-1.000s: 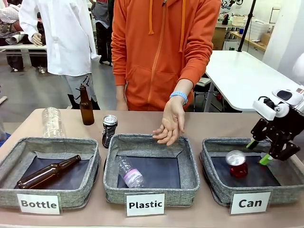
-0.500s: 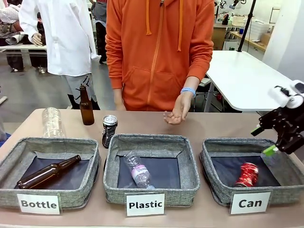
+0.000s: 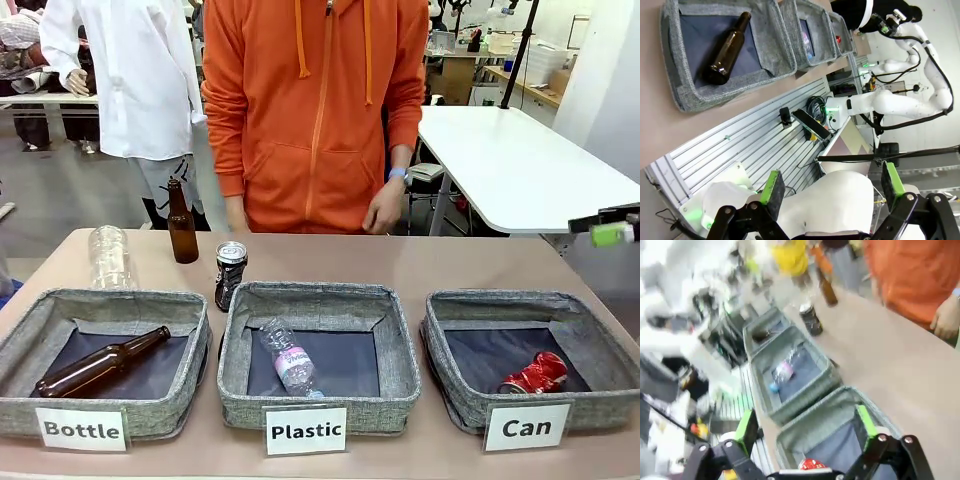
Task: Sort the can waste into the basket.
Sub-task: Pick up the can waste from the table and place it in the right Fabric basket.
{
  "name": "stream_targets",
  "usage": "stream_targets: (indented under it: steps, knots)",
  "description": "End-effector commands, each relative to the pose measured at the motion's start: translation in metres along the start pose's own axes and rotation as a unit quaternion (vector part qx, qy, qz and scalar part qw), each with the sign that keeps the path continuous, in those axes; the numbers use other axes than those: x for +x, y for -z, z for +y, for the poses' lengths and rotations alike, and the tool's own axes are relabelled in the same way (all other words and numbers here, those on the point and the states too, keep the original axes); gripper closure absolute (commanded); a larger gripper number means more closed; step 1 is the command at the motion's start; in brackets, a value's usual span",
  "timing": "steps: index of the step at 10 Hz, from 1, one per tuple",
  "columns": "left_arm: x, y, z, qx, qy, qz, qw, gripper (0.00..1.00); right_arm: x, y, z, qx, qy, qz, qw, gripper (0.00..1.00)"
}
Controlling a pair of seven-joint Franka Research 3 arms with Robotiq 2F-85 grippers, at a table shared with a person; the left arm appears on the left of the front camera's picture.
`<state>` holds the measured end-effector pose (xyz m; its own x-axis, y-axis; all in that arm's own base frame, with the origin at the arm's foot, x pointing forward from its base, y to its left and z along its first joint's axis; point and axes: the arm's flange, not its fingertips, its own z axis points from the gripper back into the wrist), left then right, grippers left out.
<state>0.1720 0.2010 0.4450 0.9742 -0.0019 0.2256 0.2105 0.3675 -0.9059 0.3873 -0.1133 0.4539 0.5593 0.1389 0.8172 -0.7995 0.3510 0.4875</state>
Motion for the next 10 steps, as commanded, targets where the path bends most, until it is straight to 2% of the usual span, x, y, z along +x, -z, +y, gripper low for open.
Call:
stream_targets:
  steps: [1,3,5,6,10]
  knots:
    - [0.001,-0.002,-0.003,-0.010,0.000,-0.003,1.000,0.00,0.007,0.019,-0.020,-0.029,0.232,-0.180,0.955,0.00]
    - [0.001,-0.002,-0.003,-0.010,0.000,-0.003,1.000,0.00,0.003,0.041,-0.037,-0.017,0.283,-0.139,0.949,0.00]
    - [0.001,-0.002,-0.003,-0.010,0.000,-0.003,1.000,0.00,-0.002,0.071,-0.038,0.051,0.285,-0.050,0.956,0.00]
    - [0.001,-0.002,-0.003,-0.010,0.000,-0.003,1.000,0.00,-0.009,0.043,-0.045,0.005,0.269,-0.100,0.958,0.00]
    - [0.001,-0.002,-0.003,-0.010,0.000,-0.003,1.000,0.00,-0.009,0.043,-0.045,0.005,0.269,-0.100,0.958,0.00]
